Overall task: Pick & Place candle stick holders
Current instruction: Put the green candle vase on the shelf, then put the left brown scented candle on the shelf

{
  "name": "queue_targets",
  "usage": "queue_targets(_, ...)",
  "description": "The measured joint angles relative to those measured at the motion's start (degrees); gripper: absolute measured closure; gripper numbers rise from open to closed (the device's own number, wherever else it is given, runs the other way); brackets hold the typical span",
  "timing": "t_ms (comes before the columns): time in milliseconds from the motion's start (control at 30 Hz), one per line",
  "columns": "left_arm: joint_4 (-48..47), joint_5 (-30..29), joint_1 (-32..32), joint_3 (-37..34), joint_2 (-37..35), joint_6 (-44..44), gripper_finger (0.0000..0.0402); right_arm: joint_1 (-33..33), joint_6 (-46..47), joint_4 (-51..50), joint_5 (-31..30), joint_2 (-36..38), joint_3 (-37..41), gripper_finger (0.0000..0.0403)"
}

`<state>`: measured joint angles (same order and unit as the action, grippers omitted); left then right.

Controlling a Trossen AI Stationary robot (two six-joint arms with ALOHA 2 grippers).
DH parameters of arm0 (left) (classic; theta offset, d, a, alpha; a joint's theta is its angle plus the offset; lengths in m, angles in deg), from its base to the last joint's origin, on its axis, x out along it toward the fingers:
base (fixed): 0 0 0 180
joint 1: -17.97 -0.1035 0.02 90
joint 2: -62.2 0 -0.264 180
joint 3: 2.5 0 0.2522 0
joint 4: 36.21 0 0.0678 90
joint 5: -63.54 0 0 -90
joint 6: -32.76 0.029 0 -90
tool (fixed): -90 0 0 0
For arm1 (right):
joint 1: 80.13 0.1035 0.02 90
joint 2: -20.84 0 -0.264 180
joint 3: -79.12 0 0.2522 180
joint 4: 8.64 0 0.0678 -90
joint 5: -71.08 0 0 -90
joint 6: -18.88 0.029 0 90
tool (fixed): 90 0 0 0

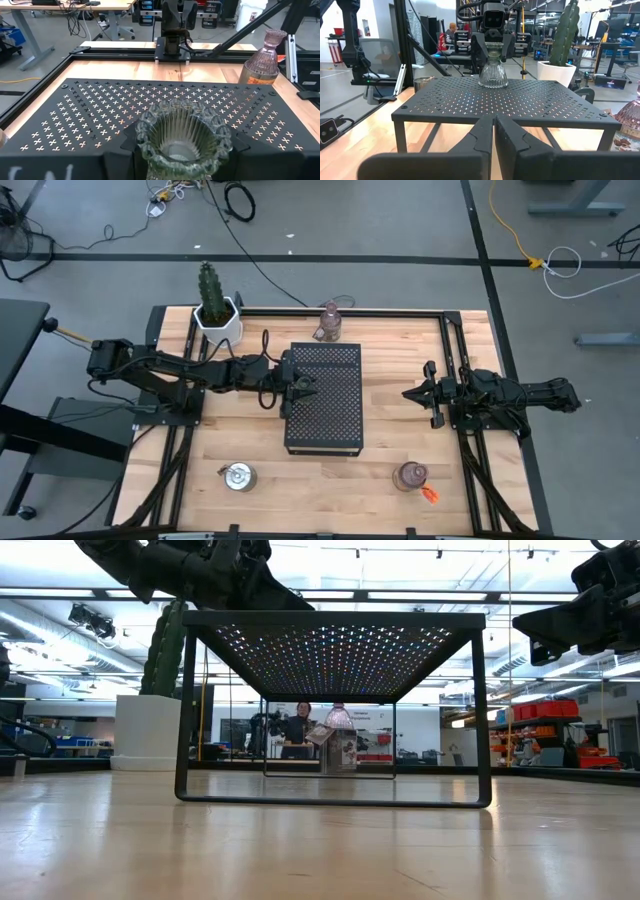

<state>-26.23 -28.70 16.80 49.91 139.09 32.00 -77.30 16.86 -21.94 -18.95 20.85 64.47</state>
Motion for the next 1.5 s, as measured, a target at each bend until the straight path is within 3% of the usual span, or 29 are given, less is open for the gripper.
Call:
queue_targets(467, 0.03, 0.66, 0.04, 0.0, -0.01, -0.09, 0.0149, 0.0, 0.0, 0.01, 0.0, 0.0, -0.02, 0.038)
queue_targets(1300, 0.07, 0.61, 0.0, -0.01, -0.01, -1.62, 0.0046, 0.0, 0.0, 0.01, 0.0, 0.0, 0.0, 0.038)
queue_targets(1500, -0.25, 1.84, 0.04, 2.9, -0.06, -1.6, 0.0031, 0.0, 0.0, 0.0, 0.0, 0.0, -0.01, 0.038)
